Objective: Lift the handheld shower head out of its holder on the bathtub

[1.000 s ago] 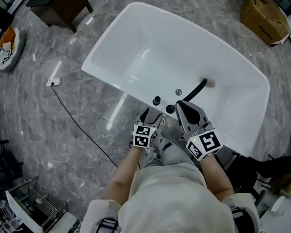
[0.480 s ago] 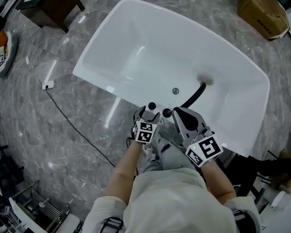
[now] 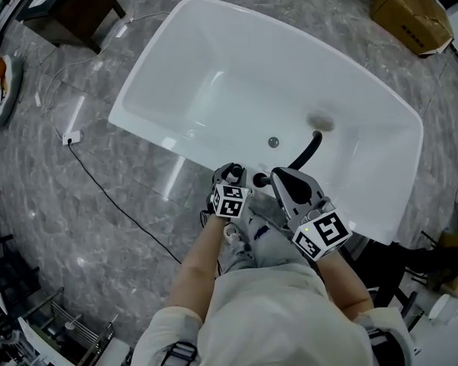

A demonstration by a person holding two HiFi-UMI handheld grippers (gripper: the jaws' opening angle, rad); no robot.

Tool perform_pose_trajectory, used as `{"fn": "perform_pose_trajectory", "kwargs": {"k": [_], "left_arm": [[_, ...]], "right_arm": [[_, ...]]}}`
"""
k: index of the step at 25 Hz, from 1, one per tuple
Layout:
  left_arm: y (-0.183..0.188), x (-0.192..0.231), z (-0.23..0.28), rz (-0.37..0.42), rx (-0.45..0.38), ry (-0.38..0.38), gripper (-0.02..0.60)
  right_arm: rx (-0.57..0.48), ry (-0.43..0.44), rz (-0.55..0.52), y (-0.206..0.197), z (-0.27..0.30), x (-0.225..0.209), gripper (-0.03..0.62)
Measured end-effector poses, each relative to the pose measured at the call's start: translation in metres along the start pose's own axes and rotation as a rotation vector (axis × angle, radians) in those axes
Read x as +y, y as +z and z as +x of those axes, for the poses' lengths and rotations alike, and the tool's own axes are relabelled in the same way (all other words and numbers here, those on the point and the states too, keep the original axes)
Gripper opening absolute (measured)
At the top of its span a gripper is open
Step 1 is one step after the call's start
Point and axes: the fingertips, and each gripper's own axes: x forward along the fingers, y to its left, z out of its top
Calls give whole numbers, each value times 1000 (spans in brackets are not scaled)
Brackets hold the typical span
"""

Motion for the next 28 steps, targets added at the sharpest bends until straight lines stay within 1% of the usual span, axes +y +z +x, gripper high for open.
{"fn": "perform_pose_trajectory", "kwargs": {"k": [1, 5, 8, 15, 28], "left_arm": [[1, -1, 1, 8, 0, 2, 144], [-1, -4, 1, 25, 15, -2, 141], [-3, -5, -6, 29, 9, -3, 142], [-1, -7, -30, -11, -38, 18, 141], [12, -16, -81, -58, -128, 58, 141]], "right_arm": [[0, 0, 2, 0, 0, 0, 21], [-4, -2, 7, -2, -2, 0, 21], [-10, -3, 9, -2, -4, 0, 21], [-31, -3, 16, 0, -11, 11, 21], [-77, 13, -27, 10, -39, 42, 21]]}}
